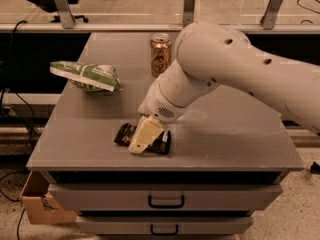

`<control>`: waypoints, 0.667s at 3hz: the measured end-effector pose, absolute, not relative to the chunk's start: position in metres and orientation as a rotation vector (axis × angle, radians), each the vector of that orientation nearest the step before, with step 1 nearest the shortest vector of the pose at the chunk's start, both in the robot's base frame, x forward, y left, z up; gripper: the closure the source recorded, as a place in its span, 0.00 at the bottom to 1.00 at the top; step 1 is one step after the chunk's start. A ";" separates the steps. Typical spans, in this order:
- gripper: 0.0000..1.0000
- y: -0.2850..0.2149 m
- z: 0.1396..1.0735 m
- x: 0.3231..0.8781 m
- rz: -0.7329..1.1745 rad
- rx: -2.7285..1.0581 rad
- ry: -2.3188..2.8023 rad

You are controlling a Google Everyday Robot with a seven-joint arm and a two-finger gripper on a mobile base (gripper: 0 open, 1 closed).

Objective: Pick rxbar chocolate

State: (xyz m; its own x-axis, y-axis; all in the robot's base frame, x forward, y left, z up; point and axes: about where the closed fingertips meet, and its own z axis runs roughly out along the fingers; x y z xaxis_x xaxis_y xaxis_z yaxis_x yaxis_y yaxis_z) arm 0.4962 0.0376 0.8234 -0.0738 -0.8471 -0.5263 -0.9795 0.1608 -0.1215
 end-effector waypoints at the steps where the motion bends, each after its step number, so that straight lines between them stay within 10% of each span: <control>1: 0.64 0.037 0.825 0.497 0.367 -1.729 1.959; 2: 0.88 0.037 0.831 0.497 0.367 -1.728 1.959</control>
Offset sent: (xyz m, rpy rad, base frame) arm 0.0127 -0.0055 0.0210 0.0419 -0.0525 0.0071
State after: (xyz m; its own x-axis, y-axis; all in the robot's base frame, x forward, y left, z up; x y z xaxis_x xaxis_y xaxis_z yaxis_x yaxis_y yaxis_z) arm 0.4972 0.0375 0.8310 -0.0707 -0.8455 -0.5292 -0.9798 0.1585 -0.1223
